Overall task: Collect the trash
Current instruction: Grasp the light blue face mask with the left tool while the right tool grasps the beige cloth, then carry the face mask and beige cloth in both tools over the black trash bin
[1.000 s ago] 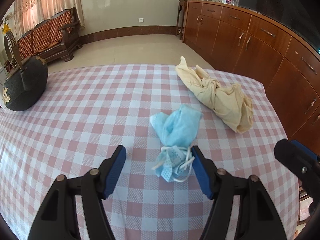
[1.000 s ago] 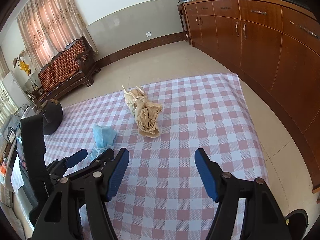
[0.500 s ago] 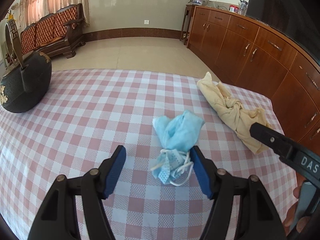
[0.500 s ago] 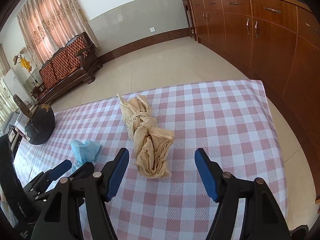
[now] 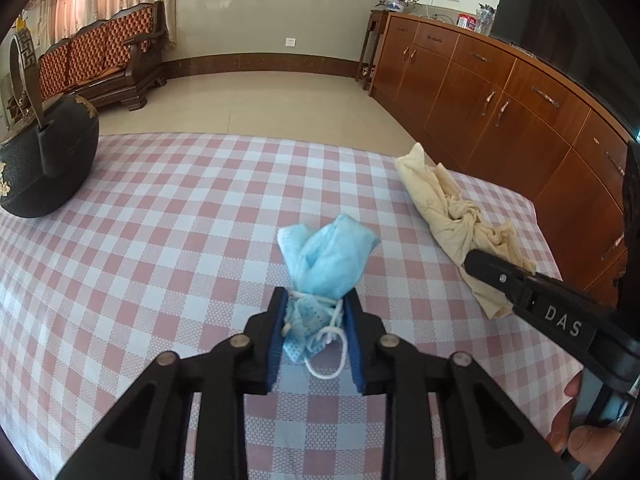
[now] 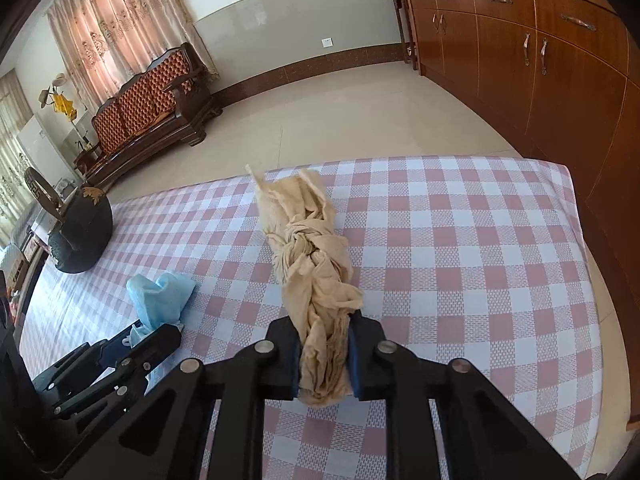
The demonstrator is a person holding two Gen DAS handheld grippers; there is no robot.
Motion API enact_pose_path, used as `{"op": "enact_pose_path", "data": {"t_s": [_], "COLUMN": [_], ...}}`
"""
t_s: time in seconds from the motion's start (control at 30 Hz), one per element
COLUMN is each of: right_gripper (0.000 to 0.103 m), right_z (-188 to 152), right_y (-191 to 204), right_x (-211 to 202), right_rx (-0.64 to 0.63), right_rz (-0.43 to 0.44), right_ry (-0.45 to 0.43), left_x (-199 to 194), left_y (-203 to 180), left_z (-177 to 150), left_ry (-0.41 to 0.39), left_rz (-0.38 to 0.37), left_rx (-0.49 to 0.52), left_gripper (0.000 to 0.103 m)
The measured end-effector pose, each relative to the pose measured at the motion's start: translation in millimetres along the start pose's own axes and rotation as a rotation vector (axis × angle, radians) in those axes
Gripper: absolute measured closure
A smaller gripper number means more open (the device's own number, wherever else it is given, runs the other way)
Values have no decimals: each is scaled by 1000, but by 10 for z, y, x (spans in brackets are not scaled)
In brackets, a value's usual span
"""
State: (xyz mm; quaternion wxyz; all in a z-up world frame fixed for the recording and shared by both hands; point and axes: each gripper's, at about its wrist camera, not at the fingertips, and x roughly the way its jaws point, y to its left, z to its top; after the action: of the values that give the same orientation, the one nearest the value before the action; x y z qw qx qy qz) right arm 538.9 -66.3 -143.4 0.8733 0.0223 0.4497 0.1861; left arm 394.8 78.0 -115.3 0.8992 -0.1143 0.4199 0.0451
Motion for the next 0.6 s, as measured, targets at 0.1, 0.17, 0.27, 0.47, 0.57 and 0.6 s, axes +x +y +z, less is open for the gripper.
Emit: {"op": "enact_pose_path", "data": {"t_s": [0.1, 0.17, 0.27, 0.47, 0.57, 0.6], "right_gripper": [87, 87, 87, 87, 87, 87], "right_z": [-73, -138, -260, -586, -791, -861], "right_y": [24, 28, 34, 40, 43, 40], "right_x": [-126, -245, -456, -919, -1158, -1240], "right_rx": [7, 8, 10, 23, 33, 39], "right_rz": [7, 19, 29, 35, 33, 29], "right_ry": [-21, -27, -40, -49, -50, -52], "left_x": [-76, -138, -247, -523, -688, -744], "left_y": [4, -2, -14, -85, -111, -127], "left_z": [-34, -56, -101, -271, -376, -418], "left_ry": [-4, -9, -10, -20, -27, -28], "left_rz": [-11, -11, -16, -20, -25, -26], "left_rx": [-1, -2, 0, 23, 45, 53], "left_gripper": [76, 76, 76, 76, 76, 76]}}
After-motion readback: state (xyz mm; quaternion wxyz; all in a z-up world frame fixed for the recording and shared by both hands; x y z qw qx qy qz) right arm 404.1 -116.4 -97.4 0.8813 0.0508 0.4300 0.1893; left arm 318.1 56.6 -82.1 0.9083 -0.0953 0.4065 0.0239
